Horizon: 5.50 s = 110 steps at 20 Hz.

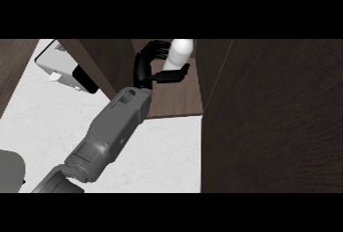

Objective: Pick up the bottled water, place it into the cabinet and close the cabinet

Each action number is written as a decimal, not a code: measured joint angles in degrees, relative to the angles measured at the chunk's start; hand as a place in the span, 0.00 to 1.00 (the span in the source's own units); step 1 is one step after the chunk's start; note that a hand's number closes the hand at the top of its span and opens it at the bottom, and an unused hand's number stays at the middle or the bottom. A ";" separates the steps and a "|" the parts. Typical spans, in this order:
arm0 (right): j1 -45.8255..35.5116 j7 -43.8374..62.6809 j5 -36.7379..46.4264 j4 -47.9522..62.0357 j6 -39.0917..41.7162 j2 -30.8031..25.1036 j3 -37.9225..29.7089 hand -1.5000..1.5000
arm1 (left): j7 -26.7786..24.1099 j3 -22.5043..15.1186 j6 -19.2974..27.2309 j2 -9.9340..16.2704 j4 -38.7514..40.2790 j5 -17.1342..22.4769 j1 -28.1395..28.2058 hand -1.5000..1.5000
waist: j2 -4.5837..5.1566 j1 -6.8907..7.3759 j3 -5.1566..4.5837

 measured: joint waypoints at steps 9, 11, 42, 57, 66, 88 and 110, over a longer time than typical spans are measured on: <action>-0.39 -0.72 -0.90 0.39 0.85 -0.79 -0.91 0.00 | -1.86 2.04 -0.40 0.44 8.33 -0.71 -4.45 0.00 | 0.37 -0.45 -0.02; -0.79 -0.59 -1.03 0.50 0.78 -0.71 -0.67 0.00 | -1.75 2.13 -0.80 0.46 9.38 -1.03 -5.71 0.00 | 0.33 -0.29 -0.01; -1.51 3.16 -2.80 -0.34 -2.33 -0.33 -2.55 0.00 | -8.85 -10.75 -7.80 -0.07 -17.87 12.00 10.89 0.00 | -1.55 3.08 0.03; -2.61 4.02 -3.05 -0.33 -1.90 0.11 -2.19 1.00 | -6.19 -26.82 -3.68 3.08 -53.45 10.23 41.44 1.00 | -1.54 4.56 0.05; -2.18 5.86 -2.92 -0.61 2.04 -1.95 1.14 1.00 | -5.47 -31.57 -5.96 13.69 -69.64 7.83 55.01 1.00 | -1.44 4.39 0.03; -2.72 6.42 -0.44 -1.97 12.78 -5.69 14.40 1.00 | -8.55 -13.02 -20.46 38.96 -86.40 19.83 72.56 0.00 | -2.07 4.18 -0.39; -23.71 18.66 3.88 -1.52 6.20 -8.64 34.56 1.00 | -9.78 0.35 -32.00 50.01 -88.75 29.64 84.51 0.00 | -3.17 6.83 -1.24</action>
